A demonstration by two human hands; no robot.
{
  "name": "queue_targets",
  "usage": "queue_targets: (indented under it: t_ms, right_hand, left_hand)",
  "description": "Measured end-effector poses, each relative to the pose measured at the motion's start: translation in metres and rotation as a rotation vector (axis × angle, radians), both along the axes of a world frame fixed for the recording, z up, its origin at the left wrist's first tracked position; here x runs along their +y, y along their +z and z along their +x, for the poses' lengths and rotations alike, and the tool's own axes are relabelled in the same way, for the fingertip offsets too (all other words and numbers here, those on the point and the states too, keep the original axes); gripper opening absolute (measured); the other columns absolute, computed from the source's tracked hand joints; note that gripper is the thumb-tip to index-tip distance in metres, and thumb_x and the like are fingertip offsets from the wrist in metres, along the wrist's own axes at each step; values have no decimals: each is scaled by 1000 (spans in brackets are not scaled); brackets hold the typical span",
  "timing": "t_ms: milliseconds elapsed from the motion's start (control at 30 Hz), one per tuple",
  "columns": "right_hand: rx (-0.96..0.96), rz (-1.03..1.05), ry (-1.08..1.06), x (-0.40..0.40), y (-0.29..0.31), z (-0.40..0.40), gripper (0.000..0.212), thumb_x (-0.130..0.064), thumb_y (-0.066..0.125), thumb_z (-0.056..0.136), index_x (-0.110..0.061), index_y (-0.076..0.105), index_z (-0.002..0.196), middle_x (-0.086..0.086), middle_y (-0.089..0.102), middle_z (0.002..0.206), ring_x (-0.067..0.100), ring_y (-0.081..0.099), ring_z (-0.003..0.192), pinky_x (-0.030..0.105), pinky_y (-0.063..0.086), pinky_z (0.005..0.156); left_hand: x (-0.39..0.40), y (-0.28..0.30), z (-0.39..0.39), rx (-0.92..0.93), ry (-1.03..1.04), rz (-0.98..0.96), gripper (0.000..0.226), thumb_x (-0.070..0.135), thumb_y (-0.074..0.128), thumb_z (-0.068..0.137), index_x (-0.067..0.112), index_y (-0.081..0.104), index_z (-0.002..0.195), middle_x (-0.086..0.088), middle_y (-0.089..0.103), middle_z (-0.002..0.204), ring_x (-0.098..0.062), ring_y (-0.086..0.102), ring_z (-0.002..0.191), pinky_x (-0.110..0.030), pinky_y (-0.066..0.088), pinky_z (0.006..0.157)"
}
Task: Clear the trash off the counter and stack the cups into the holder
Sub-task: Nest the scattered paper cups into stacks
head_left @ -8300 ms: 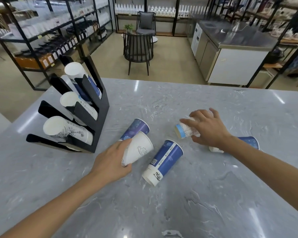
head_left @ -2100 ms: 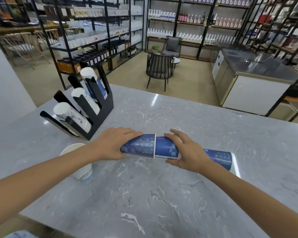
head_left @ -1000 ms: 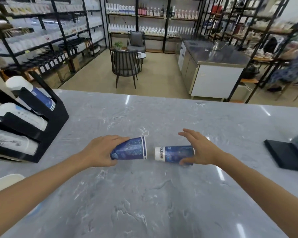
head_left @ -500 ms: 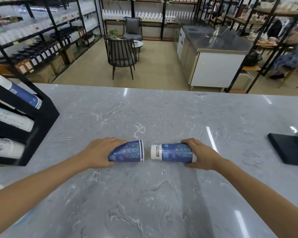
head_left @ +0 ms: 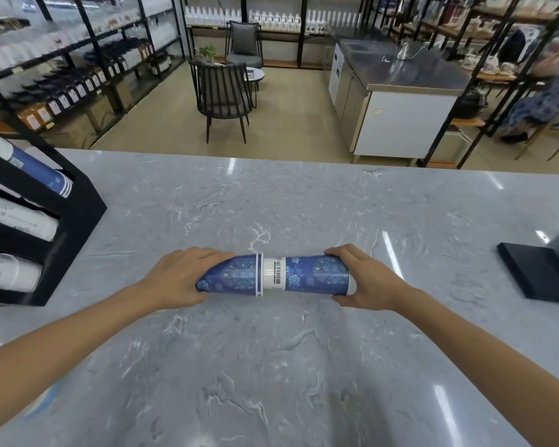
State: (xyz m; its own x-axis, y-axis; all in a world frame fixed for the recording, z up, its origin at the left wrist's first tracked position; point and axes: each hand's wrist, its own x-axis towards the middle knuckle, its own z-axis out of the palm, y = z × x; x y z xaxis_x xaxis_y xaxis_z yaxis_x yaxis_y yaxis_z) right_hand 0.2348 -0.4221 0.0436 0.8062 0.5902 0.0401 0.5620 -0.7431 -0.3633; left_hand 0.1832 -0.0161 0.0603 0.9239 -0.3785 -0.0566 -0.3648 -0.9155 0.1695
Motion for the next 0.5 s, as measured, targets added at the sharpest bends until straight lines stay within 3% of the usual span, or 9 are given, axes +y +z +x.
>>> queue_targets:
  t_ms: [233, 500]
  right_hand:
    - [-7, 23, 49, 20, 5, -5, 94, -48, 87, 70, -29, 37, 147, -8, 48, 137, 13, 61, 110, 31, 58, 89]
    - [-42, 73, 115, 57, 16, -13, 101, -52, 89, 70, -25, 35, 152, -4, 47, 143, 14, 56, 121, 24, 48, 100]
  left_hand:
    - [-2, 7, -13, -69, -26, -57, 83, 30, 72, 77, 37, 38, 151, 15, 56, 140, -13, 60, 116, -35, 55, 86]
    - [-16, 19, -20, -136, -67, -97, 83, 29, 73, 76, 35, 39, 152, 12, 57, 141, -15, 61, 117, -33, 54, 87]
